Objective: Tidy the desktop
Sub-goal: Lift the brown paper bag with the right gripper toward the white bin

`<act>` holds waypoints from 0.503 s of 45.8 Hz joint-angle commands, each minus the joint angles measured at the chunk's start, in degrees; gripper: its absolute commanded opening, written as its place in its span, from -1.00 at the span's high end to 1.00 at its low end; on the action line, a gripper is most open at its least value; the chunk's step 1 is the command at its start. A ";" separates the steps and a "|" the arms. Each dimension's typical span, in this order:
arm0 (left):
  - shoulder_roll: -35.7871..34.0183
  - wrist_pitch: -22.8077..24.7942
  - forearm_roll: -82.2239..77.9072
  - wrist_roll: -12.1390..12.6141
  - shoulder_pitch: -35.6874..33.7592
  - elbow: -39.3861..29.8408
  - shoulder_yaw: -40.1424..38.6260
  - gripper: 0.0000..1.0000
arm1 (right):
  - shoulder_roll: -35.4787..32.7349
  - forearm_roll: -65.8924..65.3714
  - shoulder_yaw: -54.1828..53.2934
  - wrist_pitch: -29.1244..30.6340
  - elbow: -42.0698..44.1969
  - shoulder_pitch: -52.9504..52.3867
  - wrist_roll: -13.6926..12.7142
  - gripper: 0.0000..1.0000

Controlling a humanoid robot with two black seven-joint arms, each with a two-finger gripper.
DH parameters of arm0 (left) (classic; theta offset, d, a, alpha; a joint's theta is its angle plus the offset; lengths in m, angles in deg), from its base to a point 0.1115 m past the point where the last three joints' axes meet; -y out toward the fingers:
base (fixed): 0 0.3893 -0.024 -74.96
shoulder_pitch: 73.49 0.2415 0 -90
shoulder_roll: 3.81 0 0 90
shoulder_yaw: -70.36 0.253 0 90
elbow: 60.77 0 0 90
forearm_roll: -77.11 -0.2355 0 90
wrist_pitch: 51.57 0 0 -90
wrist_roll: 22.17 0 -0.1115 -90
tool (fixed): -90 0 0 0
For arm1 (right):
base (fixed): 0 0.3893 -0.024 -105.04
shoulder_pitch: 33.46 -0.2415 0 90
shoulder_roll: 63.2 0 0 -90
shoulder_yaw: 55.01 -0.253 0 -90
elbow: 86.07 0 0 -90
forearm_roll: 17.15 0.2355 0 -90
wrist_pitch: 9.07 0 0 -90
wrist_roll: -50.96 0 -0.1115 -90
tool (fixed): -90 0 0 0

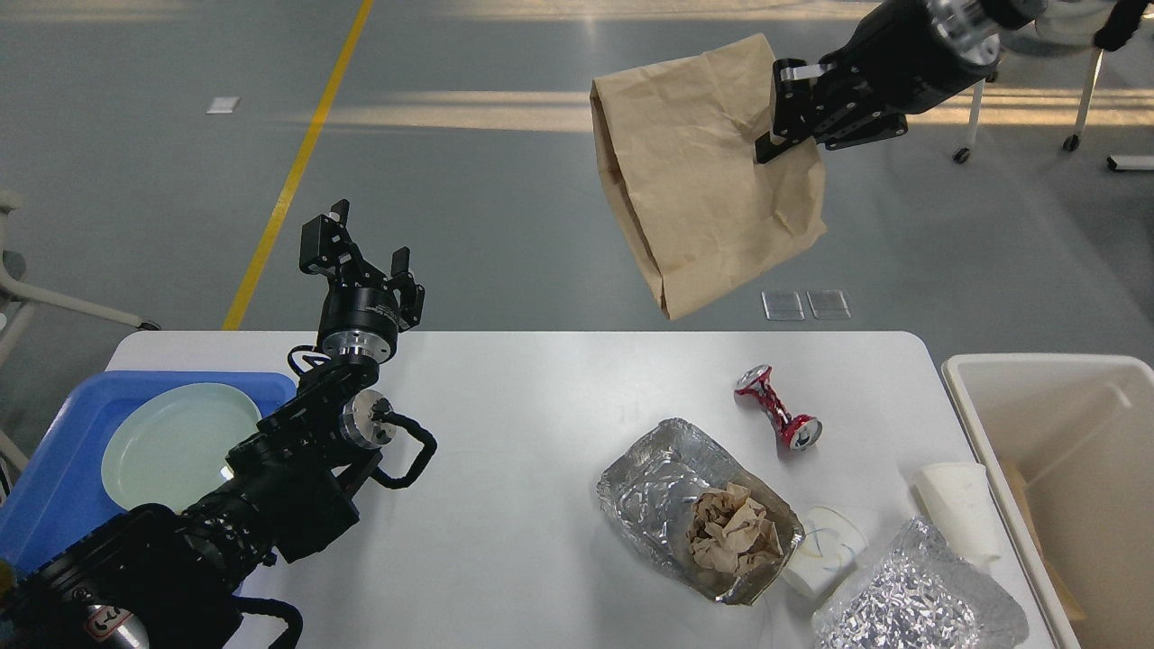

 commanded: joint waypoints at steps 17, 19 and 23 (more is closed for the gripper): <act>0.00 0.00 0.00 0.00 0.01 0.00 0.00 -0.98 | -12.54 4.66 -15.83 0.53 -10.66 -22.05 -0.34 1.00; 0.00 0.00 0.00 0.00 0.01 0.00 0.00 -0.98 | -12.46 4.75 -15.75 0.53 -10.92 -21.97 -0.61 1.00; 0.00 0.00 0.00 0.00 0.01 0.00 0.00 -0.98 | -12.54 3.97 -15.13 0.53 -10.40 -19.25 -0.96 1.00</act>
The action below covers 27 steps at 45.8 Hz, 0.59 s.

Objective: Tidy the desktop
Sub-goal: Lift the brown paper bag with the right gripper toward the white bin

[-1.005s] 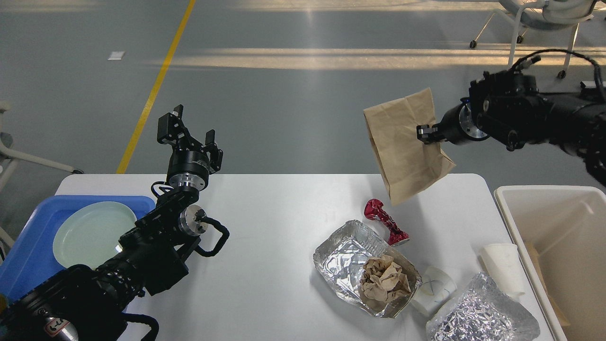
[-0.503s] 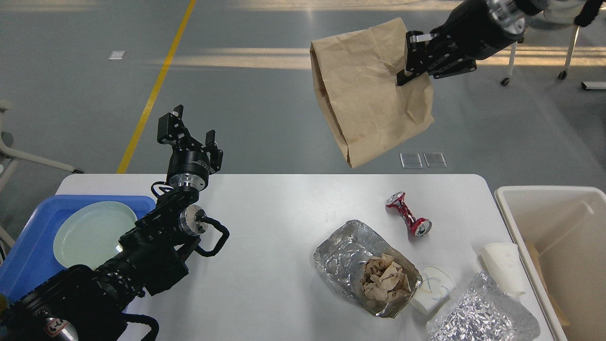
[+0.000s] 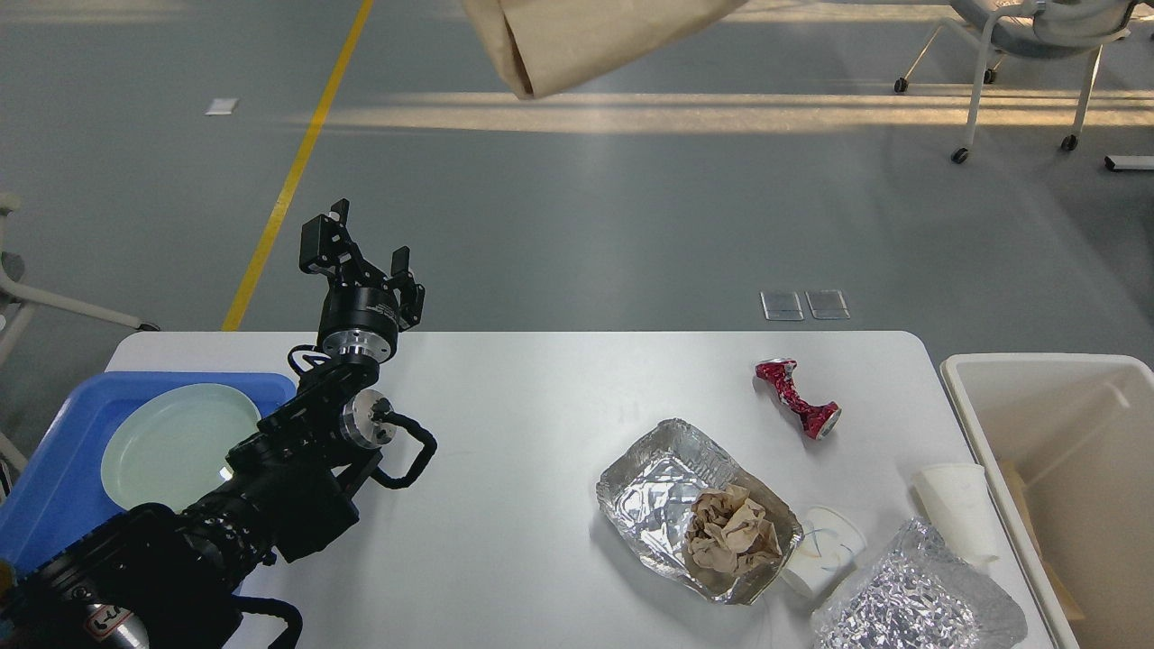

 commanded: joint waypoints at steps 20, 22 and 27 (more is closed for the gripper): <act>0.00 0.00 0.00 0.00 0.01 0.00 0.00 -0.98 | 0.82 -22.19 1.80 -0.01 17.04 30.99 -2.14 1.00; 0.00 0.00 0.00 0.00 0.01 0.00 0.00 -0.98 | 1.79 -23.86 1.89 -0.01 18.62 33.28 -2.31 1.00; 0.00 0.00 0.00 0.00 0.01 0.00 0.00 -0.98 | 3.37 -27.38 6.54 -0.68 21.97 37.68 -2.67 1.00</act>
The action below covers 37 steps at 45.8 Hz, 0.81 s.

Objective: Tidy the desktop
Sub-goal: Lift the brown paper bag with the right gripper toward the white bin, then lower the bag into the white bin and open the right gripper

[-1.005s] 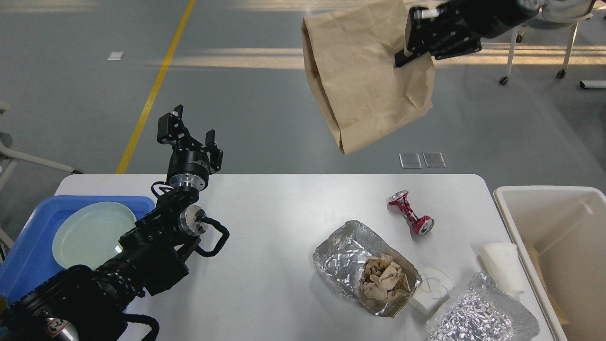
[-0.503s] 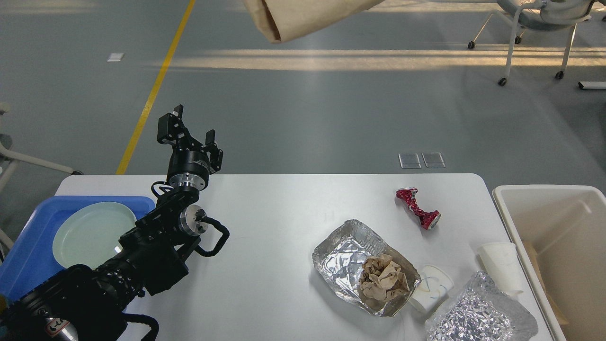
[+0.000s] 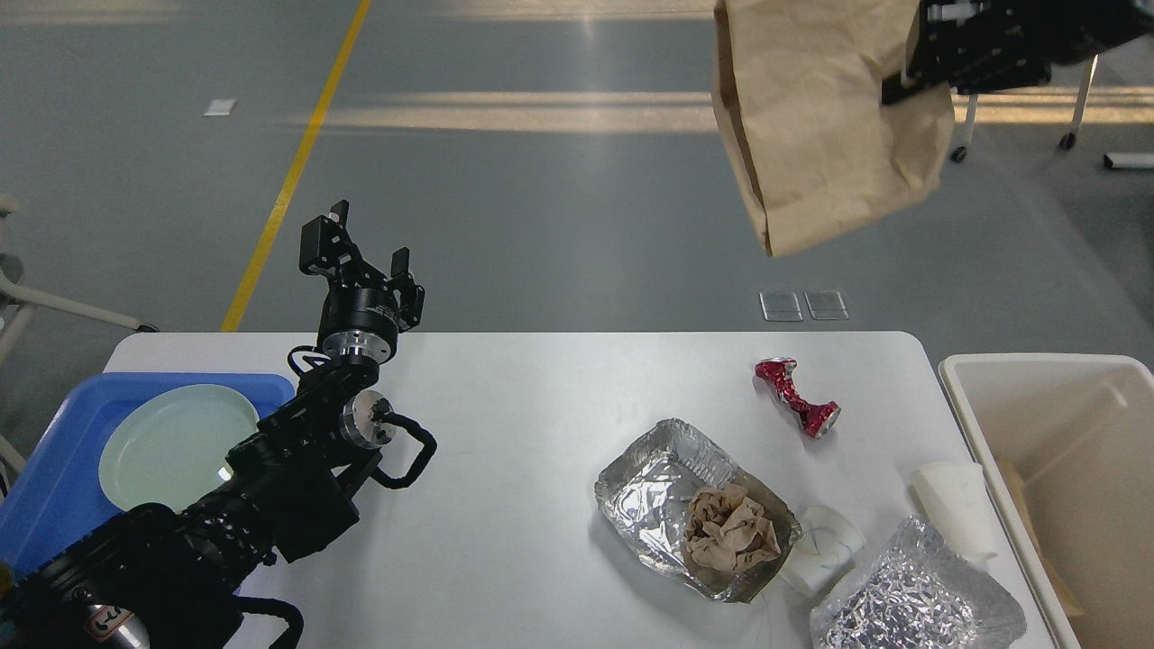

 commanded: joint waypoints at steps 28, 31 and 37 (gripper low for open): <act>0.00 0.00 0.00 0.00 0.00 0.00 0.00 -0.98 | 7.77 1.12 32.39 -28.98 26.06 34.28 -0.32 1.00; 0.00 0.00 0.00 0.00 0.00 0.00 0.00 -0.98 | 7.42 1.12 34.14 -31.09 26.23 37.53 -0.41 1.00; 0.00 0.00 0.00 0.00 0.00 0.00 0.00 -0.98 | 7.59 1.20 37.13 -32.59 28.52 43.16 -1.73 1.00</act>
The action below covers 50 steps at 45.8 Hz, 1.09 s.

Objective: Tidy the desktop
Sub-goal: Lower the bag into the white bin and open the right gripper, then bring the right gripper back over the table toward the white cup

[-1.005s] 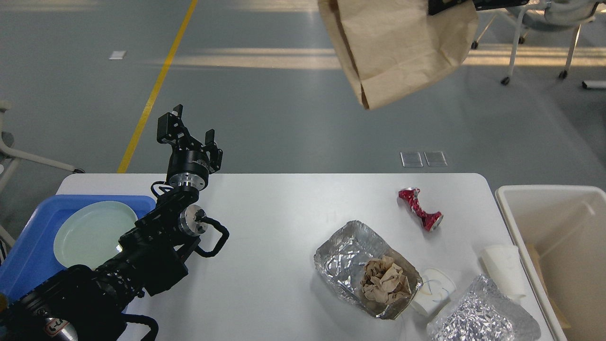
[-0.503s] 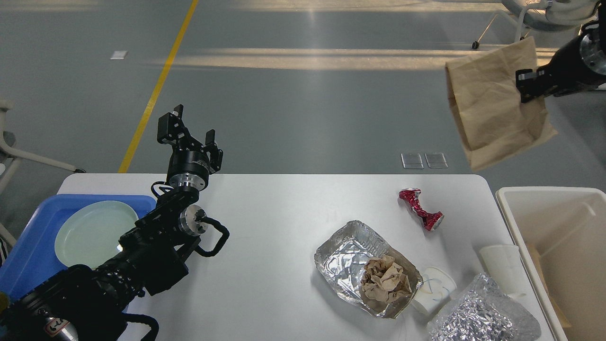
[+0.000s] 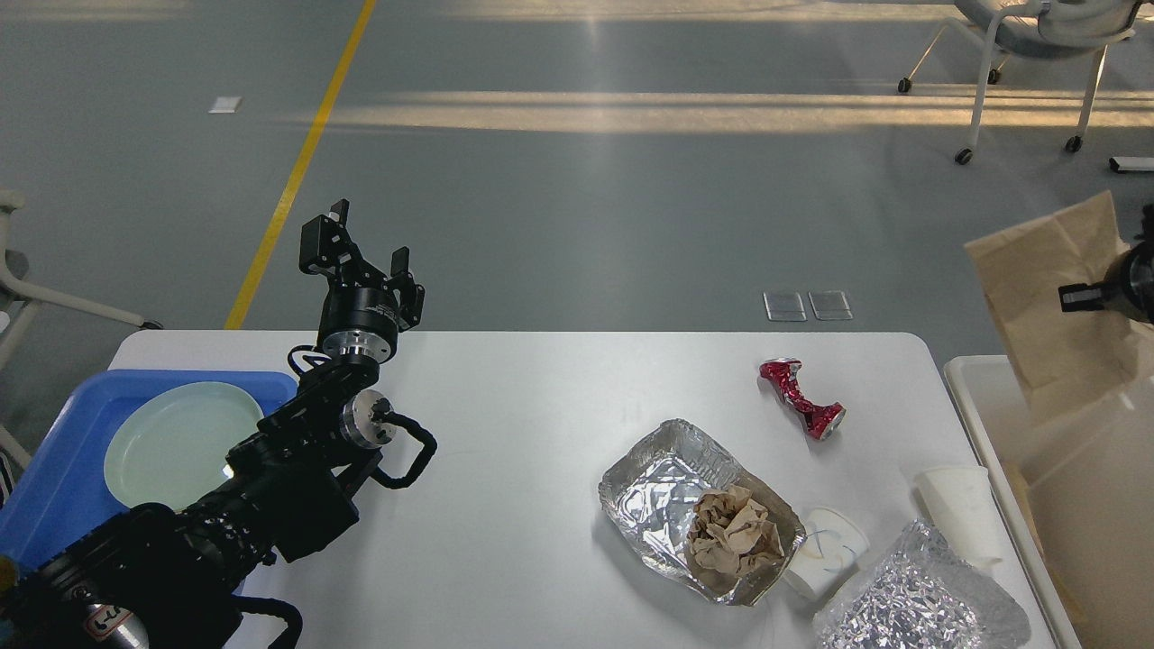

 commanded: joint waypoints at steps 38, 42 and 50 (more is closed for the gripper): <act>0.01 0.00 0.00 0.00 0.00 0.00 0.00 -0.98 | 2.22 4.96 -0.26 -2.52 -1.30 0.24 -2.47 -1.00; 0.01 0.00 0.00 0.00 0.00 0.00 0.00 -0.98 | 2.22 6.28 -0.53 -1.11 -7.00 -6.35 -2.47 -1.00; 0.01 0.00 0.00 0.00 0.00 0.00 0.00 -0.98 | 2.31 6.46 -1.58 4.68 -26.07 -26.56 -2.74 -1.00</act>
